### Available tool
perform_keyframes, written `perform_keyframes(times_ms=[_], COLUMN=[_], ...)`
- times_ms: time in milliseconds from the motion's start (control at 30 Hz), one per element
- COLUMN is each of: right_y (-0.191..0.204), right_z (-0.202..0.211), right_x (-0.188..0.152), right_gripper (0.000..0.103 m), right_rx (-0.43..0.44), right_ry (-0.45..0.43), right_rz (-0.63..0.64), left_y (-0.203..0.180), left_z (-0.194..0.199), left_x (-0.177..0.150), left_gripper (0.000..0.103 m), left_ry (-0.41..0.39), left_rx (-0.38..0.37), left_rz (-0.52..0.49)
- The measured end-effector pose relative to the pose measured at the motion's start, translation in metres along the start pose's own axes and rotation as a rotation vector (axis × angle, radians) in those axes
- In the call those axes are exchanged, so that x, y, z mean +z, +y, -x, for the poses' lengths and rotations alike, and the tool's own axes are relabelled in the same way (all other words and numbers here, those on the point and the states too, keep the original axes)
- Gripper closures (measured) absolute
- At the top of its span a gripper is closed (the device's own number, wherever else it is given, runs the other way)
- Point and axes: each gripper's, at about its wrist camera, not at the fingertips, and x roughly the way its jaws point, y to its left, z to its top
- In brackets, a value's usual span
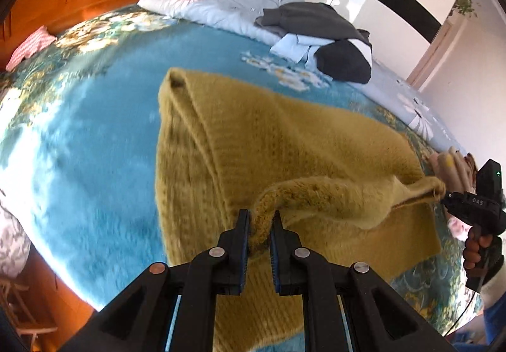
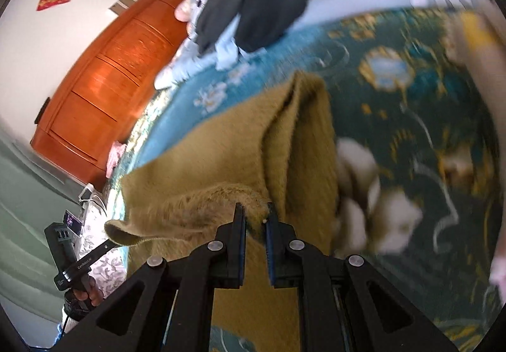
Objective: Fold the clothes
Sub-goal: 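Fold the sweater hem toward the collar with both grippers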
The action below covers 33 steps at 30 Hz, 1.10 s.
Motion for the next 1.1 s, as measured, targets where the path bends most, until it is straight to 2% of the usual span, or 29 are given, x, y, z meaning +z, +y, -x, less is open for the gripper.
perform_keyframes(times_ms=[133, 267, 333, 400, 467, 600, 767, 833, 867, 900, 933, 1000, 1100], right_y=[0.001, 0.005, -0.001, -0.006, -0.009, -0.013, -0.009, -0.007, -0.007, -0.006, -0.005, -0.002, 0.003], right_z=[0.002, 0.014, 0.023, 0.028, 0.02, -0.001, -0.019, -0.024, -0.027, -0.029, -0.031, -0.031, -0.021], right_x=[-0.012, -0.017, -0.02, -0.025, -0.028, -0.033, -0.028, -0.025, -0.024, -0.023, -0.022, -0.021, -0.021], right_gripper=[0.088, 0.087, 0.086, 0.075, 0.06, 0.057, 0.058, 0.062, 0.071, 0.076, 0.089, 0.092, 0.093], right_rx=[-0.05, -0.101, -0.081, 0.014, 0.058, 0.118, 0.132, 0.137, 0.135, 0.134, 0.132, 0.127, 0.129], right_ry=[0.037, 0.043, 0.034, 0.024, 0.03, 0.052, 0.046, 0.042, 0.046, 0.049, 0.052, 0.052, 0.038], right_rz=[0.03, 0.044, 0.001, -0.074, -0.128, -0.223, -0.262, -0.276, -0.285, -0.293, -0.302, -0.295, -0.273], left_y=[0.003, 0.013, 0.023, 0.03, 0.032, 0.026, 0.022, 0.022, 0.022, 0.022, 0.022, 0.022, 0.019], left_z=[0.006, 0.01, 0.008, 0.005, 0.0, -0.013, -0.025, -0.025, -0.025, -0.024, -0.023, -0.019, -0.013], left_x=[-0.011, -0.022, -0.03, -0.035, -0.037, -0.033, -0.031, -0.03, -0.03, -0.03, -0.03, -0.031, -0.03], left_gripper=[0.082, 0.078, 0.075, 0.073, 0.073, 0.061, 0.063, 0.064, 0.065, 0.072, 0.08, 0.086, 0.089], left_ry=[0.012, 0.045, 0.062, 0.077, 0.084, 0.112, 0.127, 0.12, 0.119, 0.116, 0.11, 0.097, 0.082], left_rx=[0.008, -0.034, -0.109, -0.187, -0.261, -0.259, -0.258, -0.253, -0.249, -0.245, -0.239, -0.228, -0.225], left_rz=[0.032, 0.141, 0.247, 0.338, 0.412, 0.451, 0.513, 0.53, 0.537, 0.543, 0.544, 0.545, 0.539])
